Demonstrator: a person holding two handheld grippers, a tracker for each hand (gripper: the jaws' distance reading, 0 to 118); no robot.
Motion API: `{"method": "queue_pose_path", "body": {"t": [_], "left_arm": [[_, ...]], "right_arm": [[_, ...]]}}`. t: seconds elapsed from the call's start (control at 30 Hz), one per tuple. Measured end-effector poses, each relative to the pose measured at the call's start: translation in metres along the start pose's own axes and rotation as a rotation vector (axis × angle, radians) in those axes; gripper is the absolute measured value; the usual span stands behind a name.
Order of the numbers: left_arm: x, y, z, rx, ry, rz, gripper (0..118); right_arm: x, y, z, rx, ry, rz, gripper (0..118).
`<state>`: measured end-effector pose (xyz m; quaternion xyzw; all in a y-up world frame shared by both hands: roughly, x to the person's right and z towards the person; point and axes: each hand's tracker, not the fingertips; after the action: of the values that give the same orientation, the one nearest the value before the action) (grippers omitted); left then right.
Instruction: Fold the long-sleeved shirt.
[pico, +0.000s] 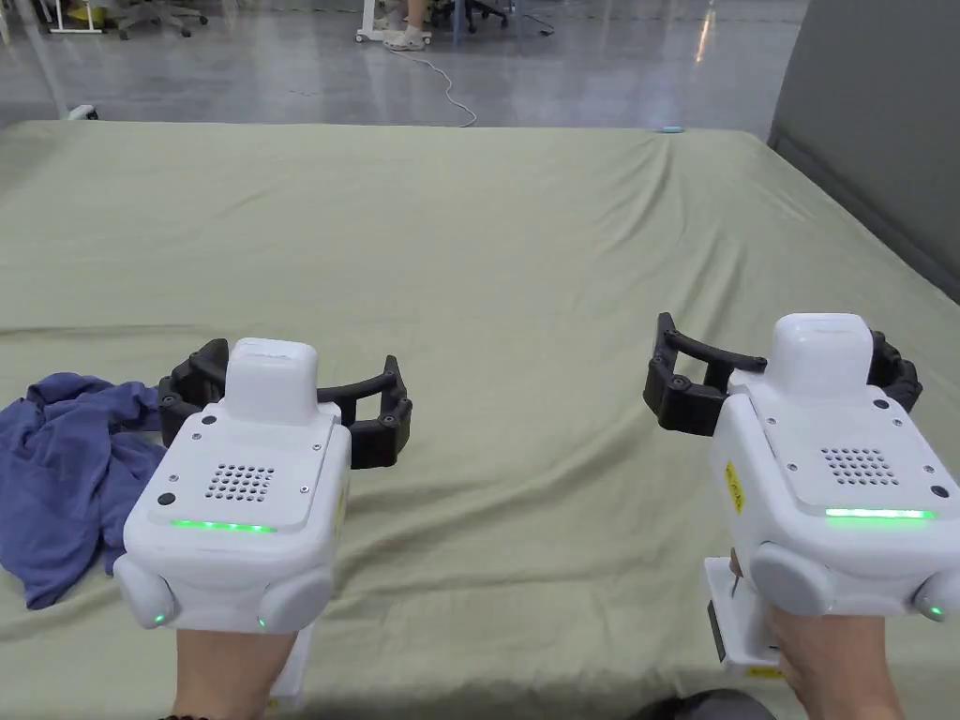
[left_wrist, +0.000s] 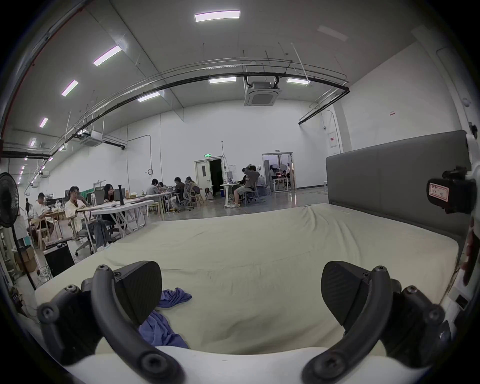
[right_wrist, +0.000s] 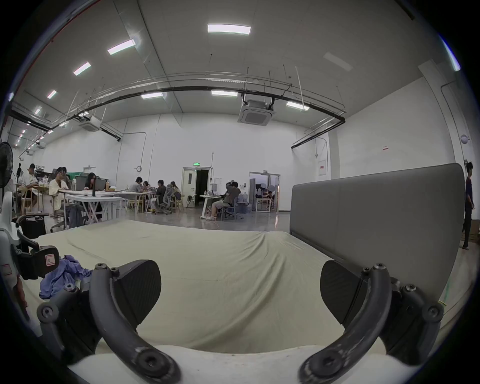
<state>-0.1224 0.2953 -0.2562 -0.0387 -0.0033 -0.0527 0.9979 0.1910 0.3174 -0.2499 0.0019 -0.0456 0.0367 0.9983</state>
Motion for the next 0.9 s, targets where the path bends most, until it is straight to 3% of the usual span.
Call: {"method": "queue_pose_path", "body": {"t": [0.9], "left_arm": [[0.0034,0.0000,0.0023,0.023,-0.010,0.000,118]], "right_arm": [[0.0005,-0.0039,-0.0019,-0.035,0.017,-0.001,118]]}}
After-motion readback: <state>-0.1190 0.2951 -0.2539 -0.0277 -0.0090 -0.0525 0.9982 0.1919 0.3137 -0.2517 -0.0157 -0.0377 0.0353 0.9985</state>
